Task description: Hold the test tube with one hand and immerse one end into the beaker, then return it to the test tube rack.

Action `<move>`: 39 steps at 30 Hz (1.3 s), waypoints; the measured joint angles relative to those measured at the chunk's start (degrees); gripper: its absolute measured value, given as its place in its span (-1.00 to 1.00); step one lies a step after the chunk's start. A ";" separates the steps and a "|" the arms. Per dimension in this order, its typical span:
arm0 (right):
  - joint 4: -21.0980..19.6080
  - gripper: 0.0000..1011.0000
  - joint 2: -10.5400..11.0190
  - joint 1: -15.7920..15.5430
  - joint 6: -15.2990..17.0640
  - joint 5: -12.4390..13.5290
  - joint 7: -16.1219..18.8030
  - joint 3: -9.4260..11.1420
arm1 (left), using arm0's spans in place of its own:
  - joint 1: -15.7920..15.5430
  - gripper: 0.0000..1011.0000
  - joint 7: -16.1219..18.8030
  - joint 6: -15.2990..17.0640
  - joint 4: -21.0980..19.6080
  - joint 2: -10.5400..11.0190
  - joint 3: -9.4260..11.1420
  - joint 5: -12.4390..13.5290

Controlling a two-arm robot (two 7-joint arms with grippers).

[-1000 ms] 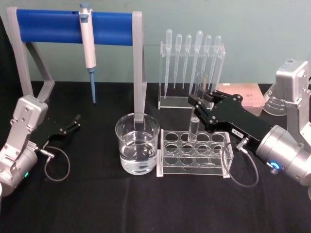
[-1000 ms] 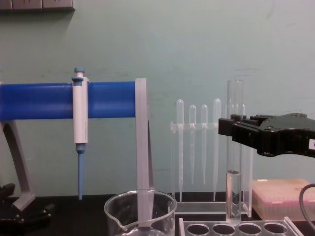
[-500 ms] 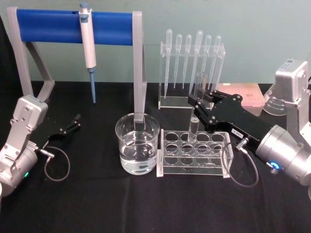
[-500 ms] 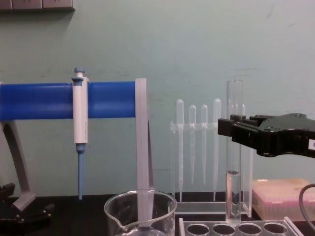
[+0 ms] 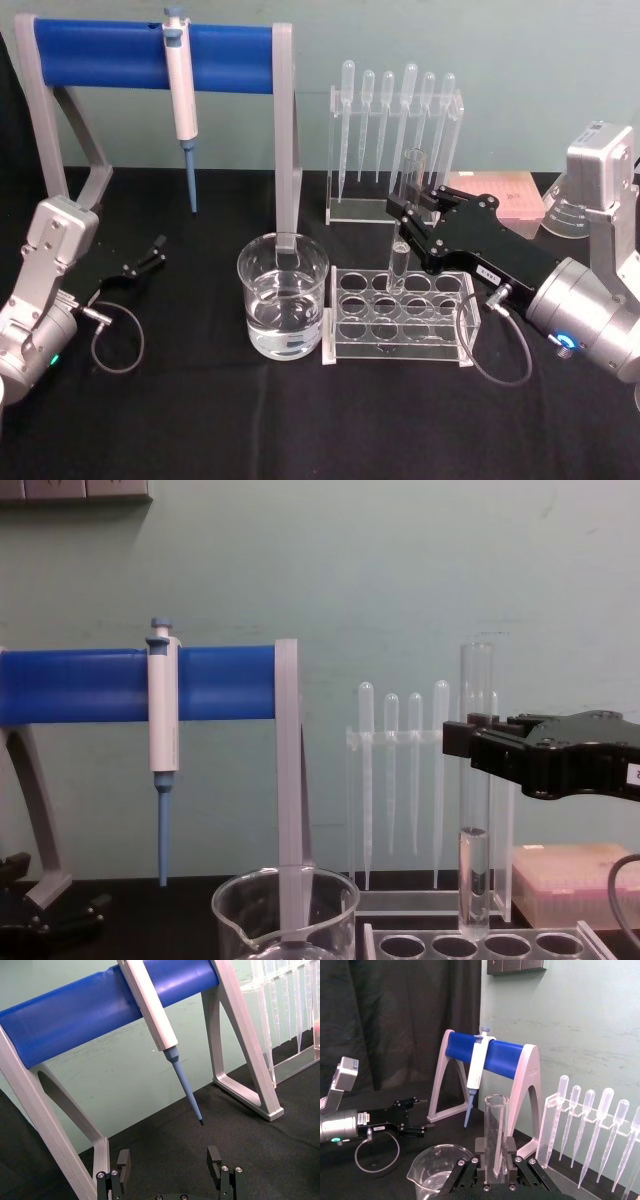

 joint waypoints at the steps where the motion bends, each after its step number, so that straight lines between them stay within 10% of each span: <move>1: 0.00 -0.55 0.00 0.00 0.00 0.00 0.00 0.00 | 0.00 0.98 0.00 0.00 0.00 0.00 0.00 0.00; 39: 0.00 -0.55 0.00 0.00 0.00 0.00 0.01 0.00 | 0.00 0.98 0.00 0.00 0.00 0.00 0.00 0.00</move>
